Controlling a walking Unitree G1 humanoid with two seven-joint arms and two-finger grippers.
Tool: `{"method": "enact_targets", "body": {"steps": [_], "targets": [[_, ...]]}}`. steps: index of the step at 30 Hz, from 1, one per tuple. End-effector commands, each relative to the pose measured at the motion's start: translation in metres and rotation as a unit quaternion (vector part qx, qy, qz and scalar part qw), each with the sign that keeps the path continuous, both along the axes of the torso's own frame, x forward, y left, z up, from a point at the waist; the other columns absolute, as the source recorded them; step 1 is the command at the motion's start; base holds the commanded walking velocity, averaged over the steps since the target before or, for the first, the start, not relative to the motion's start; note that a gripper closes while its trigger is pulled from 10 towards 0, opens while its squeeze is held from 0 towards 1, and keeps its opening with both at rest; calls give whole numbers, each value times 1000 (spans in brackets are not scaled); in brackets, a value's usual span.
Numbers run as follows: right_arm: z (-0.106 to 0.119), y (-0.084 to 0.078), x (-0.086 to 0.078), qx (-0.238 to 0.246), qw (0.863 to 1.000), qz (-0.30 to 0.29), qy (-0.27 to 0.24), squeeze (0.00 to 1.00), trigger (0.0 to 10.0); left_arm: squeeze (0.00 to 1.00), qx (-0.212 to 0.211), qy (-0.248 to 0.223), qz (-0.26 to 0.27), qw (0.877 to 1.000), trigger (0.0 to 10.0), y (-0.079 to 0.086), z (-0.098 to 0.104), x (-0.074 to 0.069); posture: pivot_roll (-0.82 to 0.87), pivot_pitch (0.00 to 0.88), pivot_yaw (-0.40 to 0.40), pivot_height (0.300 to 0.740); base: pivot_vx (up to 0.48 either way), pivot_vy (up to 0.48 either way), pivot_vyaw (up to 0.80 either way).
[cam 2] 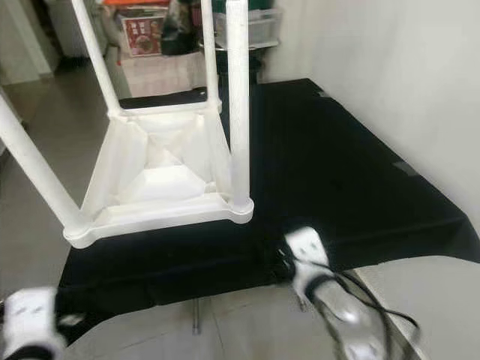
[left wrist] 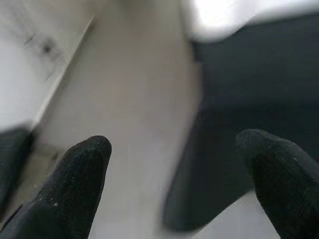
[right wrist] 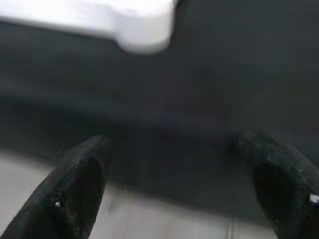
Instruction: Building children table
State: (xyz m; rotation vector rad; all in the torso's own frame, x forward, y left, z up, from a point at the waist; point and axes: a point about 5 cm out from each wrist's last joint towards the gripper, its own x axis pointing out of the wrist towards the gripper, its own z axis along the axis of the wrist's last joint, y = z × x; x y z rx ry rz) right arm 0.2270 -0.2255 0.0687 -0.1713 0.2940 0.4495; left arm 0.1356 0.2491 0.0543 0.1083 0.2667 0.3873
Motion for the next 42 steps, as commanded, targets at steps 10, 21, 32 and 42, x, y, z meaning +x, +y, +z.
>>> {"method": "enact_targets", "body": {"steps": [10, 21, 32, 42], "targets": [[-38, -13, -46, -44, 971, 149, 180, 0, 10000, 0, -33, 143, 22, 989, 10000, 10, -62, -63, -88, 11, 25, 740, 0, 0, 0], [-107, -21, -15, -123, 937, -139, 296, 0, 10000, 0, -70, 211, 29, 975, 10000, 30, -105, -52, -67, 26, 13, 740, 0, 0, 0], [-136, -16, -33, -179, 900, -187, 351, 0, 10000, 0, -78, 253, -21, 964, 10000, 38, -118, -16, -49, 48, 24, 740, 0, 0, 0], [-143, -13, -43, -171, 891, -214, 362, 0, 10000, 0, -105, 271, 5, 957, 10000, 38, -128, -27, -53, 79, 20, 740, 0, 0, 0]]}}
